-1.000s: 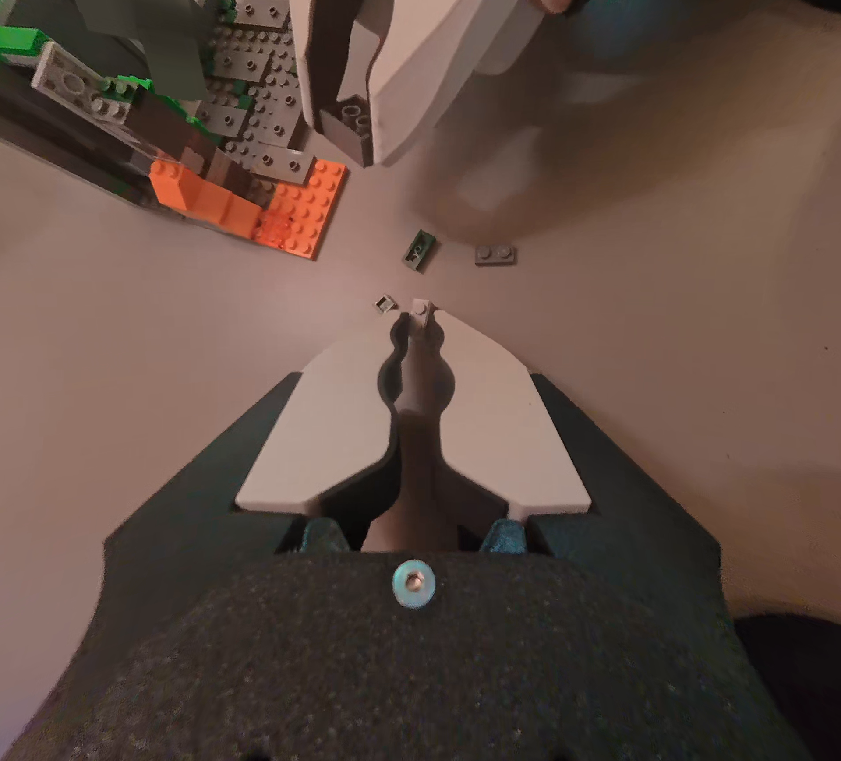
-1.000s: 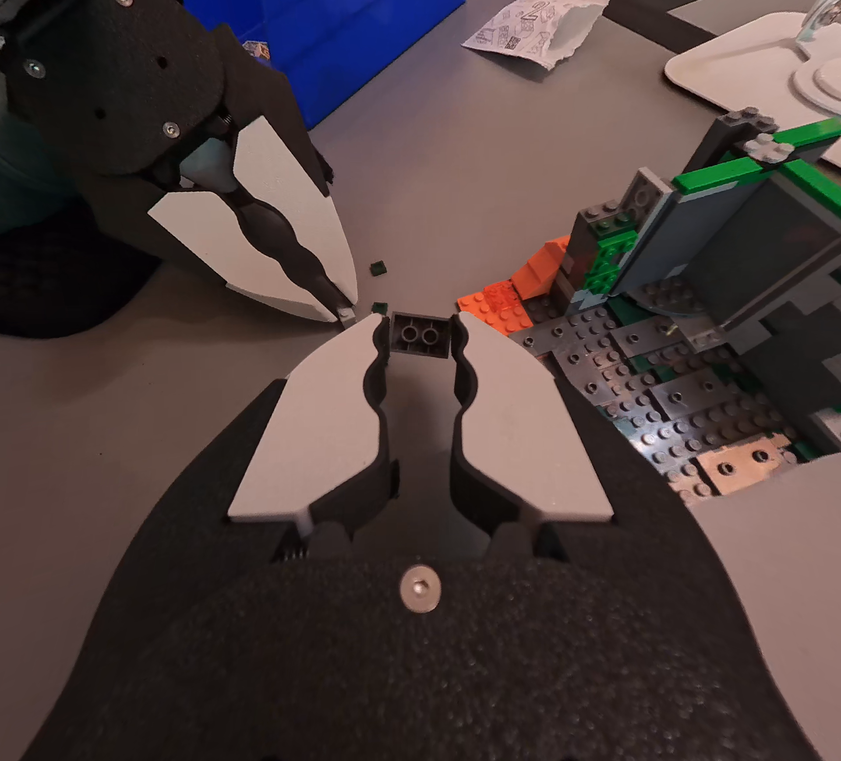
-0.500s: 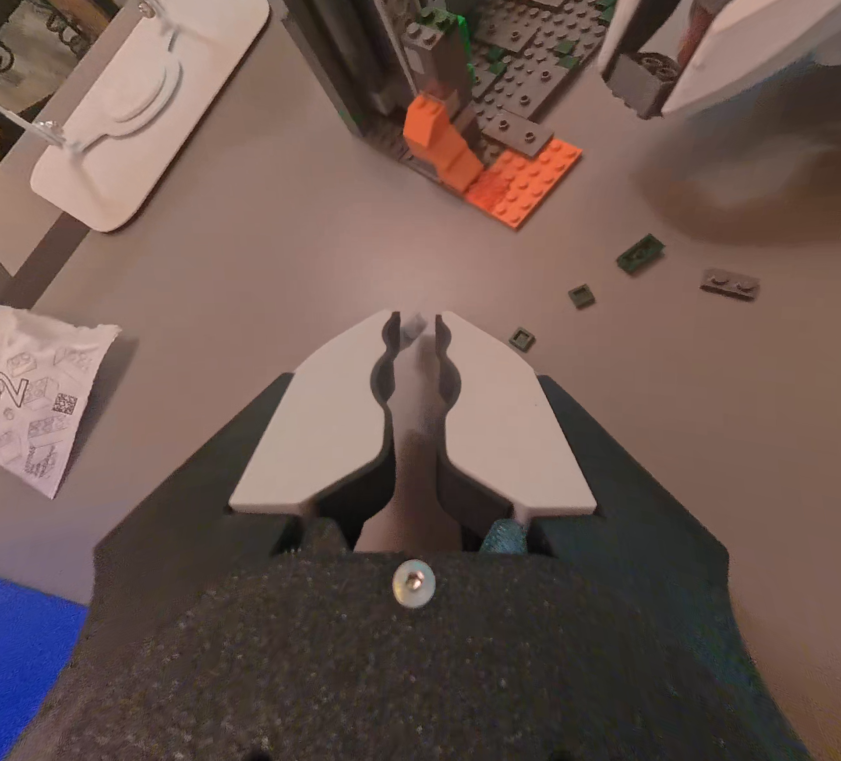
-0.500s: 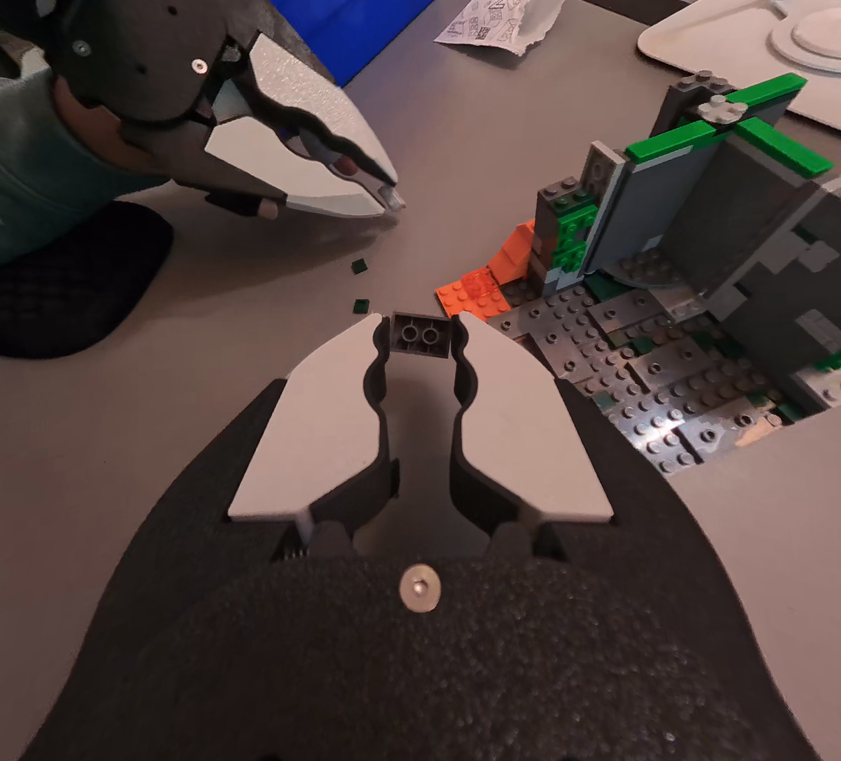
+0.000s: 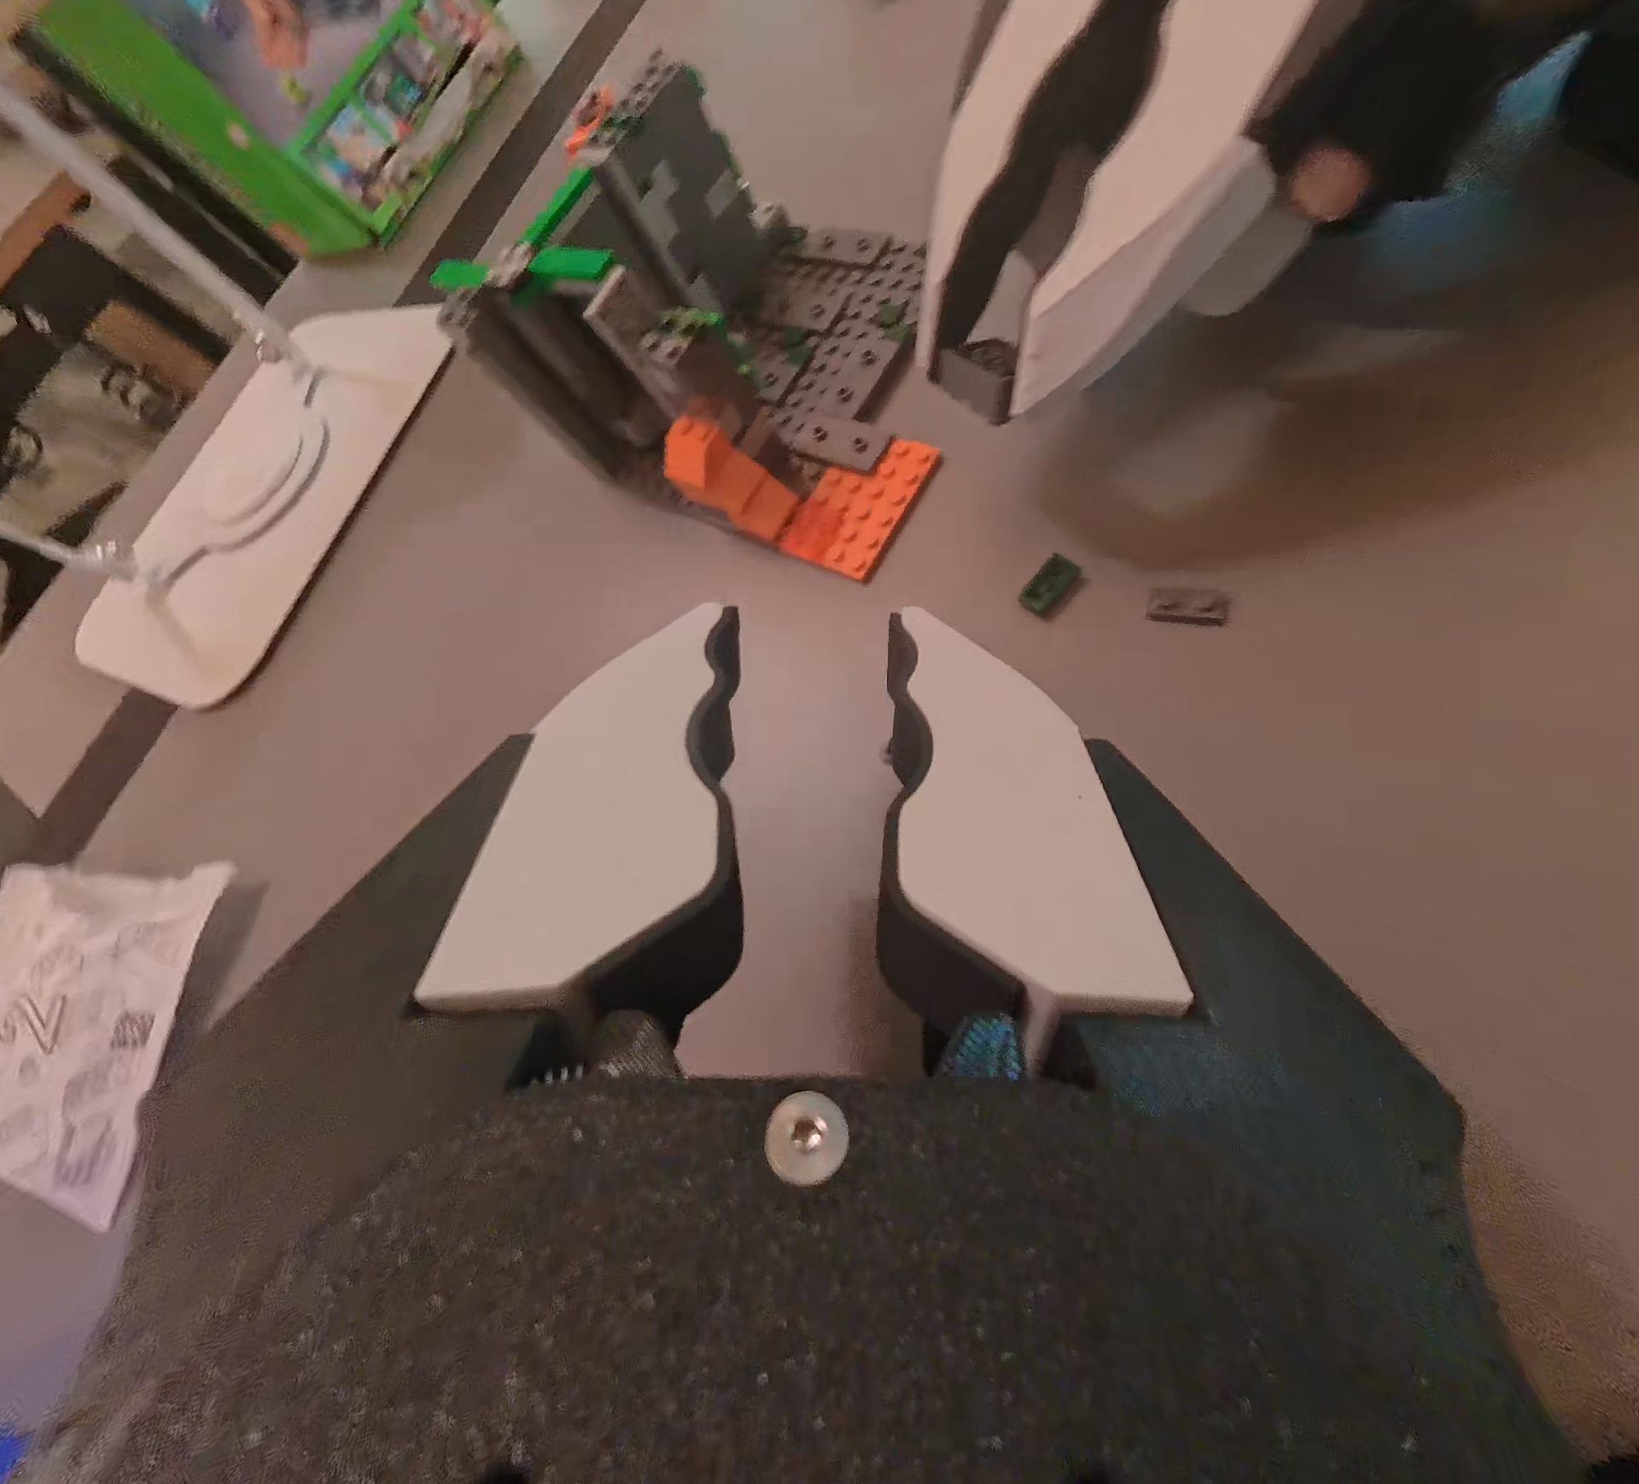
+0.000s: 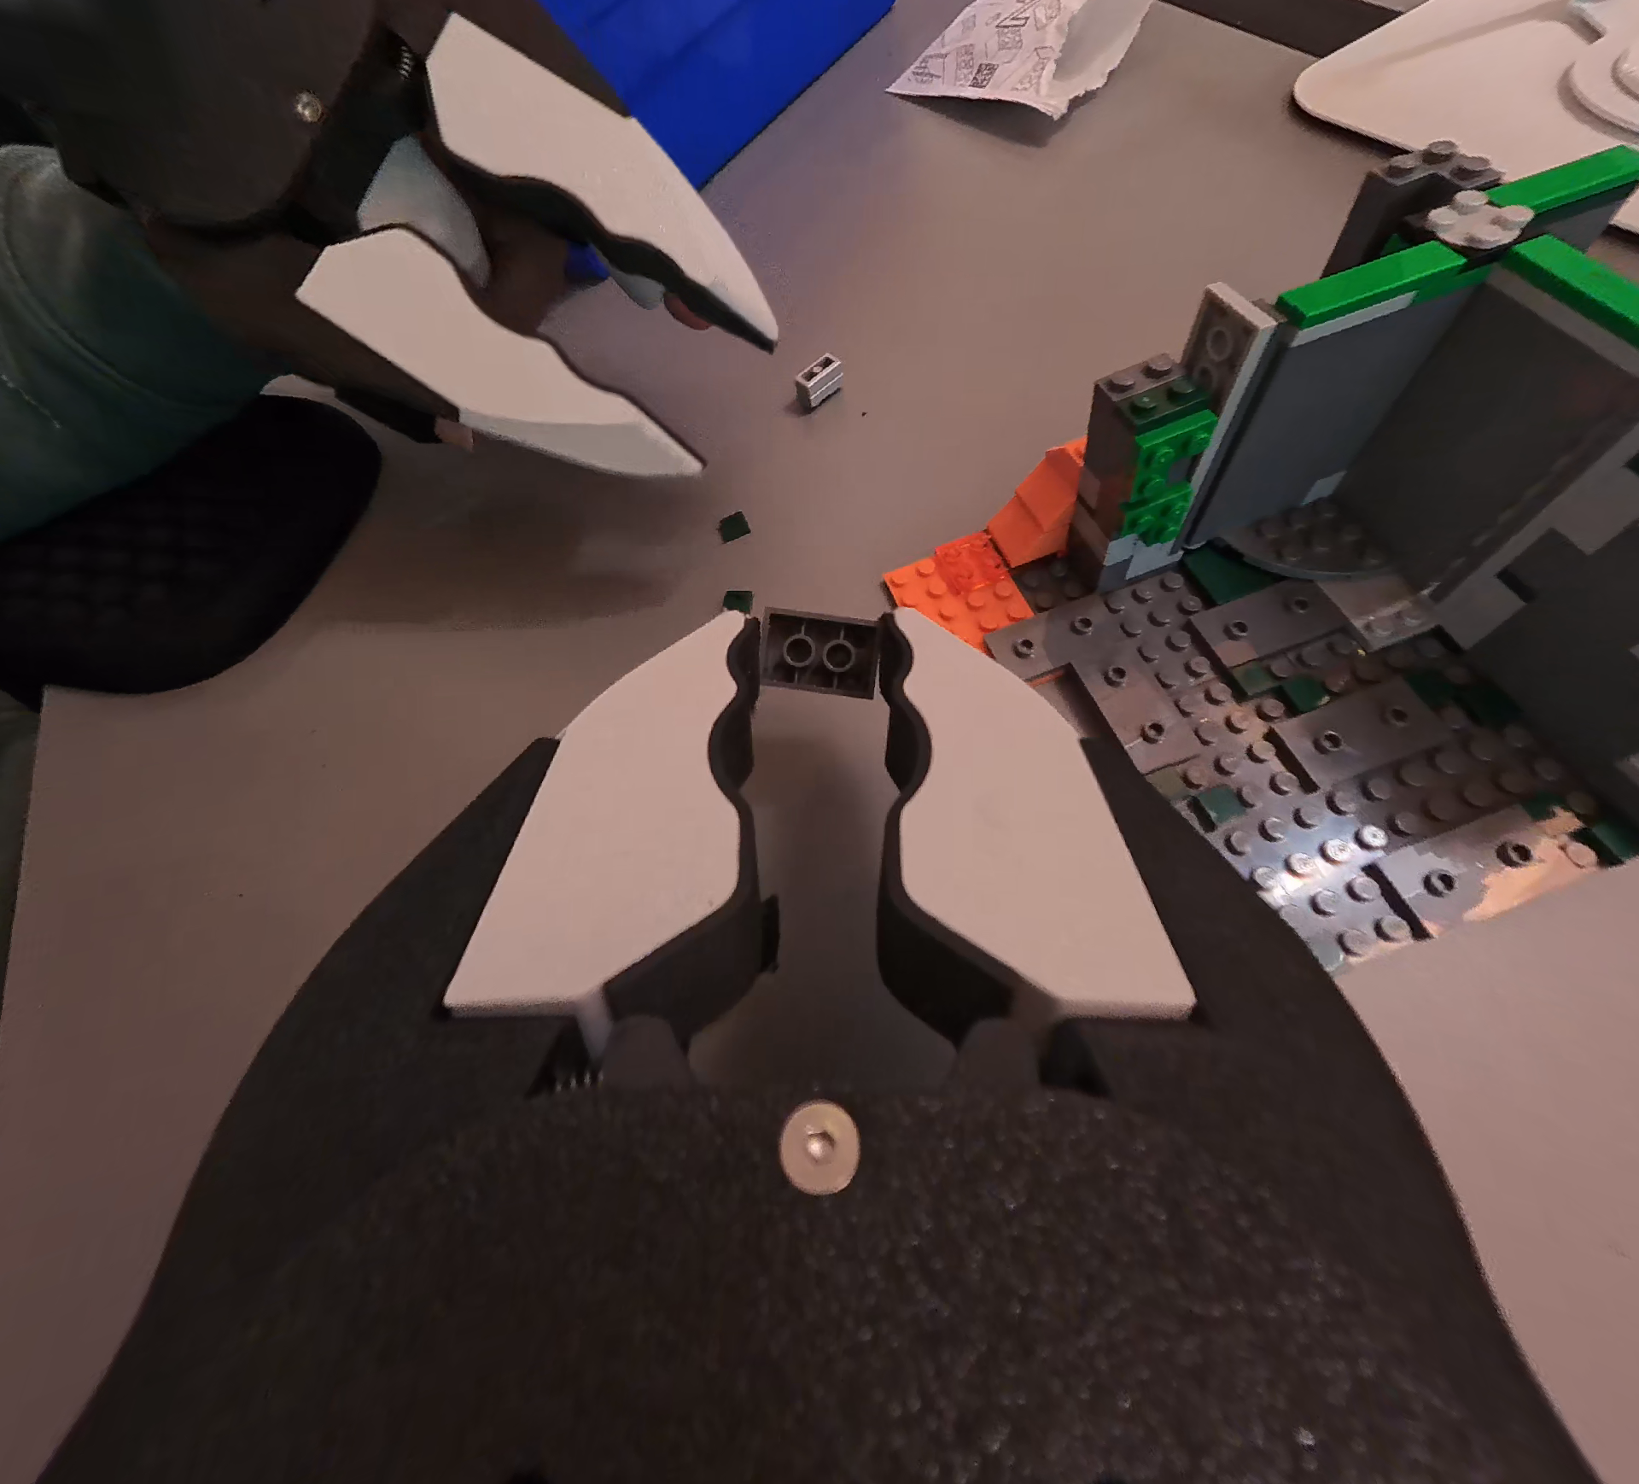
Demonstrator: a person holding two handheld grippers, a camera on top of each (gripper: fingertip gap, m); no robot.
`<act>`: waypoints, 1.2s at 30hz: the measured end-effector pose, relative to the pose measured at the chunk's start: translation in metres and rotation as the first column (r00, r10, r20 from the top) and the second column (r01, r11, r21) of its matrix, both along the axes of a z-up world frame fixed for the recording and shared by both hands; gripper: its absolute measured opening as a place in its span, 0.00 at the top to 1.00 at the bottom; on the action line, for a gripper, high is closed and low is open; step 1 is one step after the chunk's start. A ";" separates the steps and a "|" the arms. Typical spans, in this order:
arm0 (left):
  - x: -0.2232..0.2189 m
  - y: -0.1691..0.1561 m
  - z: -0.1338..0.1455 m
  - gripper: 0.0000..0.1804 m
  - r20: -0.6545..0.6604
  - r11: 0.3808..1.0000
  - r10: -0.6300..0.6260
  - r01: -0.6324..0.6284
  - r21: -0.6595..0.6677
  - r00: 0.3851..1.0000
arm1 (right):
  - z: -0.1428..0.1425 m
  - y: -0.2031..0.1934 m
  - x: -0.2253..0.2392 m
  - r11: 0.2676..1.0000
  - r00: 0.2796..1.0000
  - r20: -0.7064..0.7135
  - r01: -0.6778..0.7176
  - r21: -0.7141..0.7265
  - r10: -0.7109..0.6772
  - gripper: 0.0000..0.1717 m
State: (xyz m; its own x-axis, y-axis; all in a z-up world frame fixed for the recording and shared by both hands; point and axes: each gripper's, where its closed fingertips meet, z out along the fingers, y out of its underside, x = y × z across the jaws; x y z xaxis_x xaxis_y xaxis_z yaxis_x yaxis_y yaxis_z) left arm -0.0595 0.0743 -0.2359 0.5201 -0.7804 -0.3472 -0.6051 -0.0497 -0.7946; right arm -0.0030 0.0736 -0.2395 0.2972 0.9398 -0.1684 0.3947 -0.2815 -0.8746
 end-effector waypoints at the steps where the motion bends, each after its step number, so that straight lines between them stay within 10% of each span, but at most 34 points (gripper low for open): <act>1: 0.005 -0.004 0.001 0.83 -0.013 0.999 -0.032 0.032 0.022 0.999 | 0.000 -0.001 -0.001 1.000 1.000 -0.005 -0.008 -0.003 0.008 0.85; 13: 0.051 -0.031 0.049 0.87 -0.012 0.882 -0.165 0.153 0.445 0.986 | 0.055 -0.030 -0.013 0.902 0.876 -0.475 -0.271 -0.336 0.086 0.85; 25: 0.044 -0.031 0.066 0.91 0.060 0.893 -0.134 0.094 0.440 0.989 | 0.074 -0.029 -0.016 0.864 0.801 -0.597 -0.328 -0.381 0.041 0.83; 36: -0.084 0.001 0.099 0.91 0.117 0.874 0.295 -0.318 0.367 0.948 | -0.006 -0.011 -0.007 0.985 0.992 0.106 -0.082 0.154 0.067 0.84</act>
State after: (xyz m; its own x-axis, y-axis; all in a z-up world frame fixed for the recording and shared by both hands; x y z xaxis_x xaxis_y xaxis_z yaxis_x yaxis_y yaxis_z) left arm -0.1439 0.0751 -0.1369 0.7392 -0.3949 -0.5455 -0.5624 0.0837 -0.8227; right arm -0.0096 0.0623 -0.2458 0.2332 0.9724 0.0103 0.4968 -0.1100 -0.8609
